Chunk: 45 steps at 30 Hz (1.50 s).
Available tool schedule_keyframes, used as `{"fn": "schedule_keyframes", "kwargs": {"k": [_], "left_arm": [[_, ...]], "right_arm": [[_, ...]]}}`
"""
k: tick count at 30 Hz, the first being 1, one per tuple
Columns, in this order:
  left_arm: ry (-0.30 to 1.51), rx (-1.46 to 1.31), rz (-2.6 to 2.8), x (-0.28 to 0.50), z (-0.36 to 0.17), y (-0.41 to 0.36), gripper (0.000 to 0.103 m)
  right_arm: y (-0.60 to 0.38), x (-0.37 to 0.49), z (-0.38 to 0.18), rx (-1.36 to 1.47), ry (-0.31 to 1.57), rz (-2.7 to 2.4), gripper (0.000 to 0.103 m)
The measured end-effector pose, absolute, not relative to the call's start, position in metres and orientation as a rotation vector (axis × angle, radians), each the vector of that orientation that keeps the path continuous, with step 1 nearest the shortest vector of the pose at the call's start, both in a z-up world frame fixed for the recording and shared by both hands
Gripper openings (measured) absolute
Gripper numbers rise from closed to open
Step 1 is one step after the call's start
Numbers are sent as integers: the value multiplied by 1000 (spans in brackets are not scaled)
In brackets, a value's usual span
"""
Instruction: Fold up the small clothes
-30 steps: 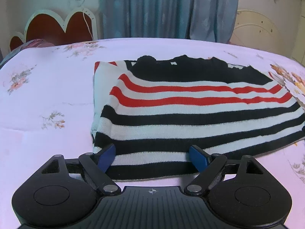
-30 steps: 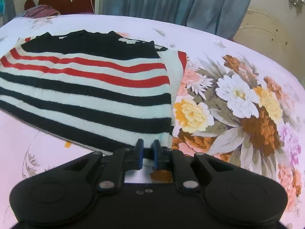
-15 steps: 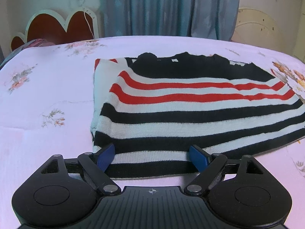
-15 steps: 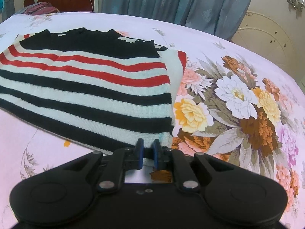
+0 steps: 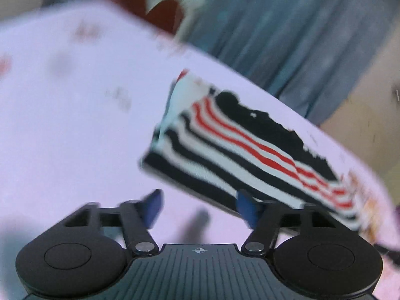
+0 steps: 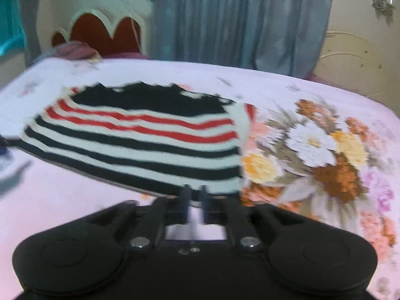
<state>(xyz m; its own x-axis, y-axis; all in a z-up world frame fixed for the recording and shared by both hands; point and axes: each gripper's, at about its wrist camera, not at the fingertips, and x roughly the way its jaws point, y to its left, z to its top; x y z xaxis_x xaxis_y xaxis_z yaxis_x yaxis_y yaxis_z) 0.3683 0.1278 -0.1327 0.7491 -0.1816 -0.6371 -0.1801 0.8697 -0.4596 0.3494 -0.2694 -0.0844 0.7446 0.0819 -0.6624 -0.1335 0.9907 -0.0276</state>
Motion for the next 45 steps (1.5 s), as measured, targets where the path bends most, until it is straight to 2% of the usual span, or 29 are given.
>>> {"fn": "schedule_keyframes", "kwargs": {"k": [5, 13, 14, 15, 16, 19, 21, 24, 27, 32, 35, 36, 39, 42, 45], "left_arm": [[669, -717, 88, 383, -155, 138, 62], [563, -846, 160, 427, -168, 135, 62], [550, -848, 170, 431, -168, 135, 58], [565, -827, 187, 437, -168, 134, 25], [619, -804, 184, 449, -172, 134, 21], [612, -815, 173, 449, -166, 134, 17], [533, -878, 135, 434, -160, 138, 17], [600, -841, 152, 433, -168, 136, 18], [606, -928, 152, 432, -173, 144, 19], [559, -829, 65, 433, -136, 125, 18], [542, -729, -57, 442, -97, 89, 18], [537, -694, -104, 445, -83, 71, 18], [546, -599, -235, 453, -53, 14, 18], [601, -539, -321, 461, -48, -45, 18], [708, -503, -386, 473, -68, -109, 18]], "right_arm": [[-250, 401, -82, 67, 707, 221, 1], [-215, 493, -111, 189, 740, 371, 0], [-210, 500, -114, 194, 745, 389, 0], [-205, 504, -117, 198, 748, 405, 0], [-200, 508, -120, 200, 751, 419, 0], [-192, 519, -135, 161, 797, 430, 0], [-194, 523, -146, 164, 803, 427, 0], [-196, 520, -142, 191, 806, 421, 0], [-197, 520, -147, 205, 806, 415, 0], [-187, 523, -145, 126, 805, 399, 0], [-200, 524, -136, 214, 822, 373, 0], [-215, 519, -129, 292, 796, 345, 4], [-275, 494, -110, 455, 698, 233, 4], [-335, 473, -98, 539, 646, 108, 4], [-392, 452, -92, 604, 612, -1, 5]]}}
